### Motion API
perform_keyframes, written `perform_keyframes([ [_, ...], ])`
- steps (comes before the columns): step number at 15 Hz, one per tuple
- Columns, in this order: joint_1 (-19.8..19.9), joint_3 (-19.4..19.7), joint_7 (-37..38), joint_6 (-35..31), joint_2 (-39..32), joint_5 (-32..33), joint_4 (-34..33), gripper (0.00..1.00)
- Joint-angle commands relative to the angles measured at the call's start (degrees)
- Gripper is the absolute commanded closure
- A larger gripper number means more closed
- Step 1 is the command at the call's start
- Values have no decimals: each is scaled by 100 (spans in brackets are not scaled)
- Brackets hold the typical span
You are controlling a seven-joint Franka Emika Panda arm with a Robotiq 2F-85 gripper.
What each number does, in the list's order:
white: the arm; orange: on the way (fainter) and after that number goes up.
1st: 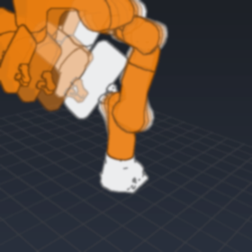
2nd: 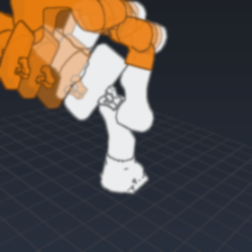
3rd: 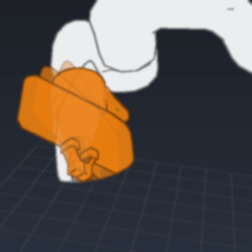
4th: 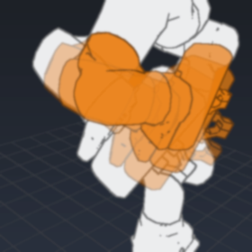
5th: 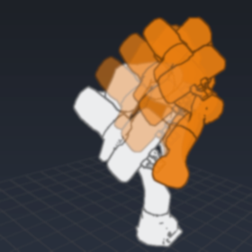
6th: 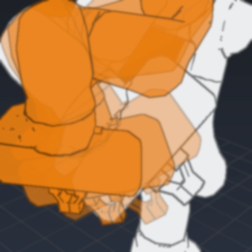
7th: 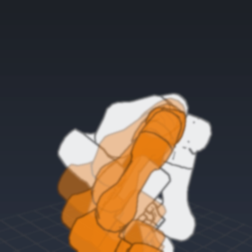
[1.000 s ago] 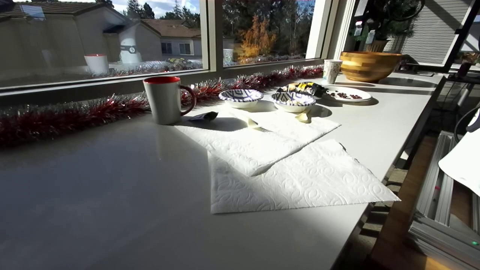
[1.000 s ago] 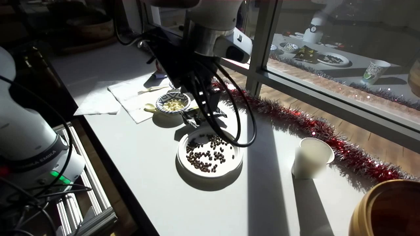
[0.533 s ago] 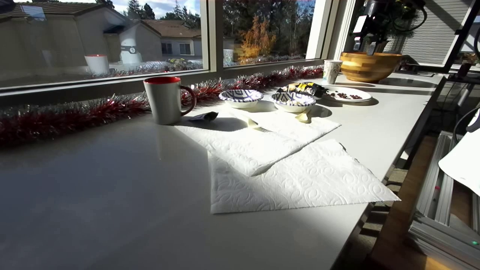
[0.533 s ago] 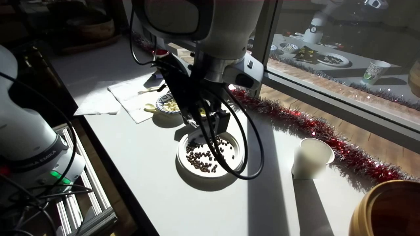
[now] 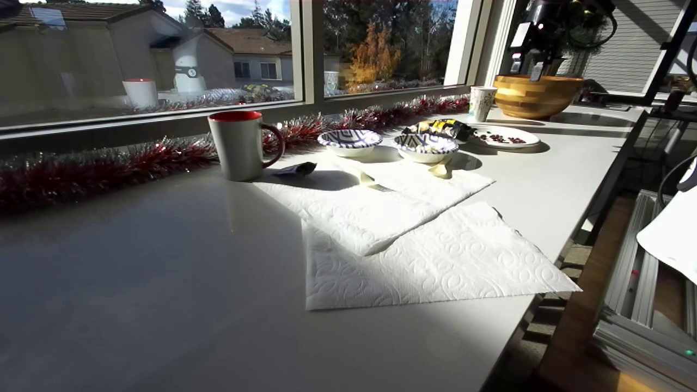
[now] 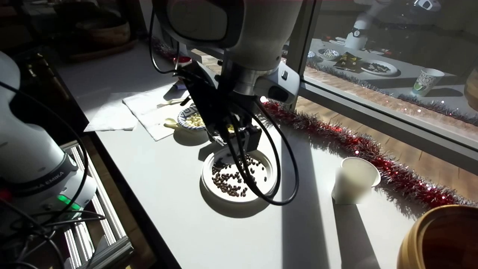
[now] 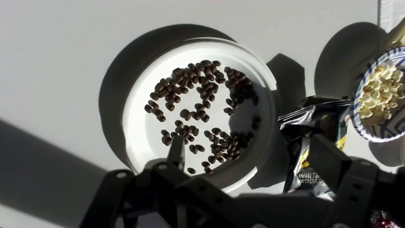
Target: Pour the beans on the plate into the bowl
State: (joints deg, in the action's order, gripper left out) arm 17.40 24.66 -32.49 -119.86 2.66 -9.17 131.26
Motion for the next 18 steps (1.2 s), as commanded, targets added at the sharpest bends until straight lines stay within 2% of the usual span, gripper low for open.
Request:
perform_keyframes([
  [1,281,97,-745,706,-599,-765,-655,0],
  [4,668,148,-1338,1505,-1181,-1252,-1257,0],
  [7,1140,54,-1867,1923,-1832,-1696,-1774,0],
  [11,1600,-238,-2107,1809,-2633,-2204,-2222,0],
  [14,1897,-555,-2172,1870,-3157,-2198,-2595,0],
  [18,2349,-913,-2213,2453,-3661,-1980,-3320,0],
])
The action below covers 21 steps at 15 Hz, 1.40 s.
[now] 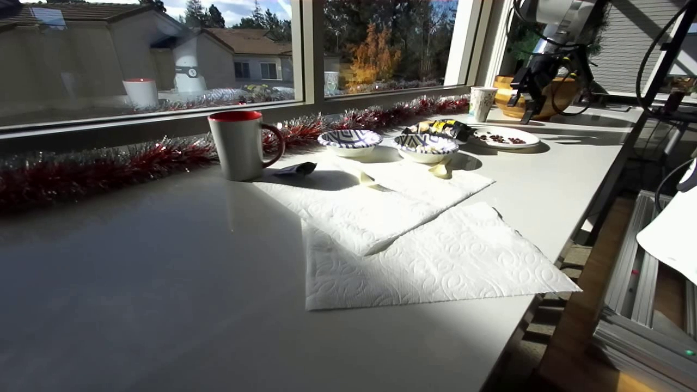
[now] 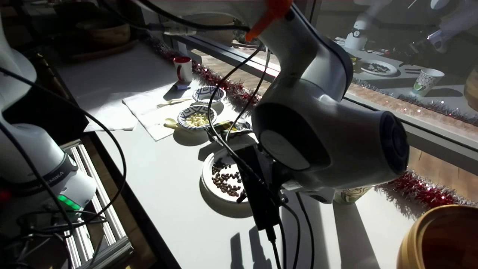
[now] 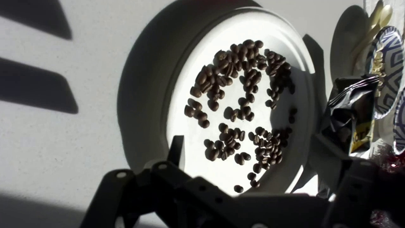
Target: Pour the beans on the plate into the bowl
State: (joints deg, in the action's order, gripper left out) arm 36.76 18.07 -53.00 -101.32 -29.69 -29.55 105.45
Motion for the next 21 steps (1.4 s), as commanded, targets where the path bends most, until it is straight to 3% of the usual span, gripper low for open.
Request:
perform_keyframes([
  [1,529,-327,-136,853,-589,87,-970,0],
  [2,677,-395,96,1307,-696,-21,-1207,0],
  [3,483,-383,26,609,-348,94,-586,0],
  [5,677,-457,44,1004,-516,91,-904,0],
  [9,739,-492,46,1098,-597,93,-1033,0],
  [16,892,-734,-479,575,-899,66,-1193,0],
  [21,1112,-904,-756,630,-1146,-20,-1371,0],
])
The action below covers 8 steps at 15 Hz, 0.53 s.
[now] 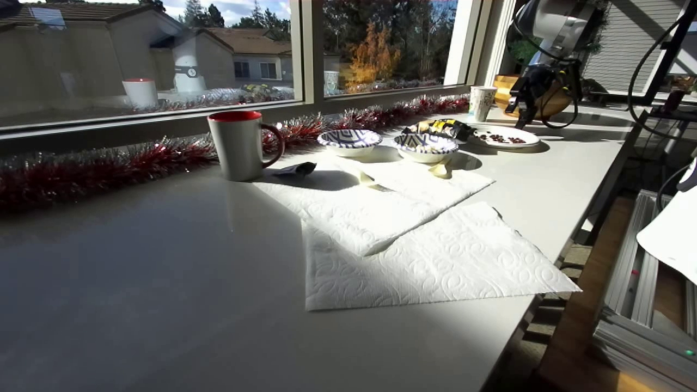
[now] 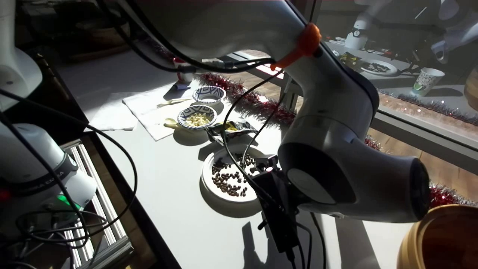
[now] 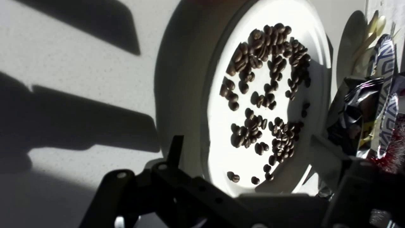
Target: Pour the beans on the plate into the bowl
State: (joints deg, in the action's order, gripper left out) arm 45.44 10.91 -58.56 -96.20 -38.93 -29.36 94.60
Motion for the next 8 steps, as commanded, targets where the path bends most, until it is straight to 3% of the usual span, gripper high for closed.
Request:
perform_keyframes([
  [1,305,-232,-243,174,-272,-61,-335,0],
  [8,628,-509,-220,405,-526,-167,-593,0],
])
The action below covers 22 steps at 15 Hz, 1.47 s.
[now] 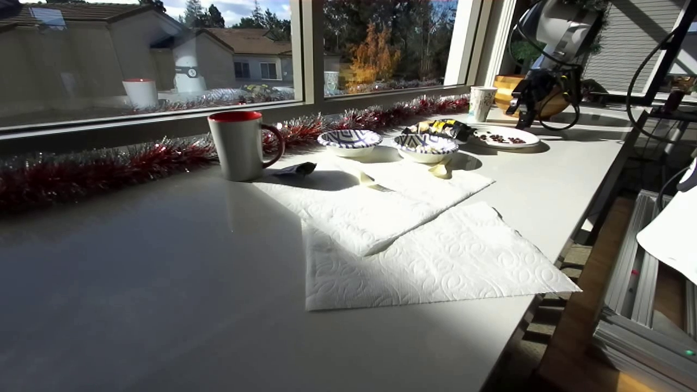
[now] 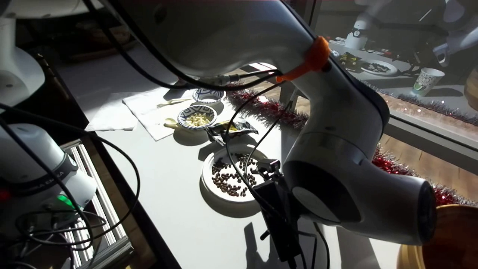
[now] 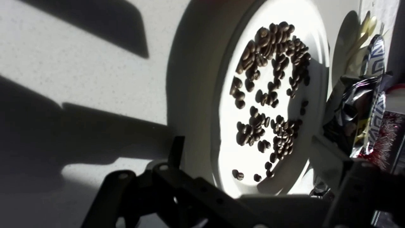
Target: Pour the beans on the plate into the bowl
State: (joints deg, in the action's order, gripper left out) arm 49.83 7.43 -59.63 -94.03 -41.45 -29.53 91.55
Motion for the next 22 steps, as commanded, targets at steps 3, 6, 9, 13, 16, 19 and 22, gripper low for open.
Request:
perform_keyframes([
  [3,196,-248,-126,162,-294,-135,-238,0],
  [6,186,-297,-112,135,-324,-151,-225,0],
  [9,167,-303,-72,123,-410,-97,-263,0],
  [13,168,-326,-64,139,-432,-110,-259,0],
  [16,144,-344,-63,134,-408,-106,-238,0],
  [19,119,-371,-70,113,-400,-100,-226,2],
  [22,110,-395,-79,120,-411,-95,-233,6],
])
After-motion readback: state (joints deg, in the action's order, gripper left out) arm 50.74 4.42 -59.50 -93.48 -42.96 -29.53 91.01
